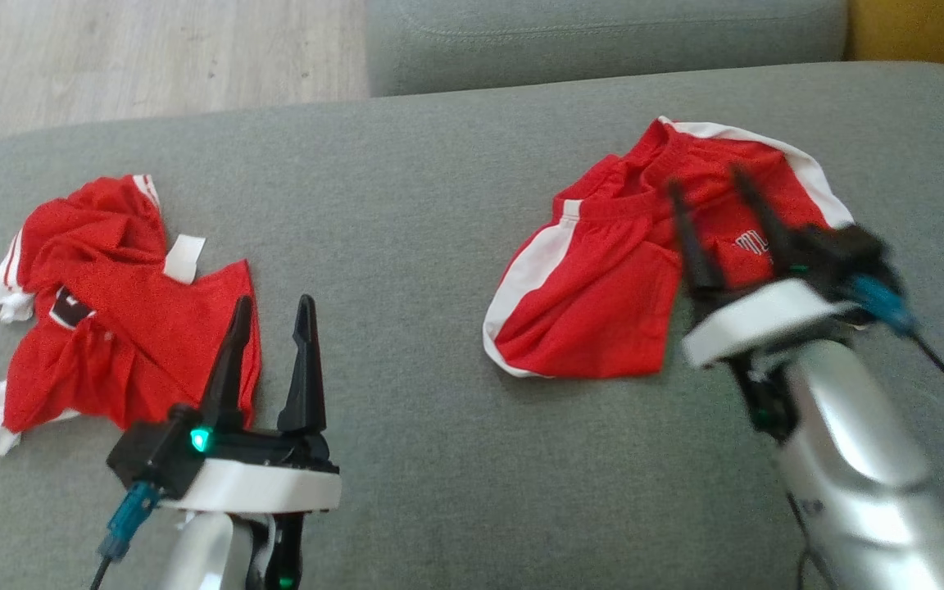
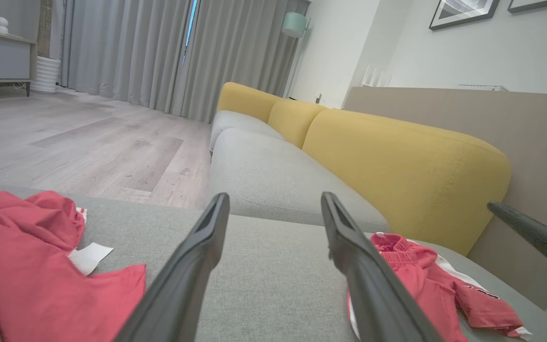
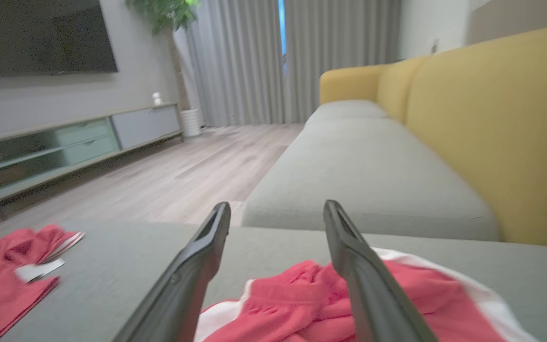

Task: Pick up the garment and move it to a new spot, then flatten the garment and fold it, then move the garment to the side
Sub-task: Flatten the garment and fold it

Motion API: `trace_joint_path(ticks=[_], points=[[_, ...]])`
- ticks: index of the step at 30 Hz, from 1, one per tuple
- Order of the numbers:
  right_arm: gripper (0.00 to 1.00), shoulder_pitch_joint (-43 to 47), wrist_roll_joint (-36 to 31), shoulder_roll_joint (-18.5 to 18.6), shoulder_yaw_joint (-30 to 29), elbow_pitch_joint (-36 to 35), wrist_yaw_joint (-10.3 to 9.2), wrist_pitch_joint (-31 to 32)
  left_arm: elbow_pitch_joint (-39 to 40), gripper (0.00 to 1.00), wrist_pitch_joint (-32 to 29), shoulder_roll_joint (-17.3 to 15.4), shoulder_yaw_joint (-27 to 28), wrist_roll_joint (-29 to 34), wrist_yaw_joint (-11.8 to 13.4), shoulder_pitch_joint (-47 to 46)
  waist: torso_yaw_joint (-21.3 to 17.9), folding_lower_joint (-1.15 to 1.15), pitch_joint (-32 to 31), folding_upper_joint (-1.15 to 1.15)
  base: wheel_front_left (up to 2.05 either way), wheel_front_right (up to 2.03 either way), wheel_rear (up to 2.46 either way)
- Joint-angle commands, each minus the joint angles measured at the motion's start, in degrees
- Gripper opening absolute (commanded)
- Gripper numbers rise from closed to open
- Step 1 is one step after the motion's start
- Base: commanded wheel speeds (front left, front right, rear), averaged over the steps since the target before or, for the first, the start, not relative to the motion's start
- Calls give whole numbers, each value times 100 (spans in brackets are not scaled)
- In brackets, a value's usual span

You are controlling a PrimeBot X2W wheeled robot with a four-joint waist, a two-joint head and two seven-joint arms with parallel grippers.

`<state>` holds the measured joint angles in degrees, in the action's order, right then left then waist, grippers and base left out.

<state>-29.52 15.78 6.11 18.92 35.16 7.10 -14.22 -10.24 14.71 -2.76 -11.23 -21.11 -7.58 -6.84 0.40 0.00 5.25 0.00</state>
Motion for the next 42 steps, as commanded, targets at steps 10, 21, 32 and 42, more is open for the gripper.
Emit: trace_joint_path(ticks=[10,21,32,42], points=[[100,2028,-543,-293,-1658,-1693,39,-76,298,100,29,-12,133,52,9,-99,-186,0,-11,0,0,0,0],[100,2102,21,-322,-996,-1263,39,171,240,100,29,-12,31,44,9,-175,-22,0,90,0,0,0,0],[100,1528,680,-323,-321,-135,39,642,201,100,29,-11,-22,11,9,-259,213,0,273,0,0,0,0],[0,823,968,-323,282,597,39,258,181,100,29,-11,-3,15,9,-340,265,0,432,0,0,0,0]])
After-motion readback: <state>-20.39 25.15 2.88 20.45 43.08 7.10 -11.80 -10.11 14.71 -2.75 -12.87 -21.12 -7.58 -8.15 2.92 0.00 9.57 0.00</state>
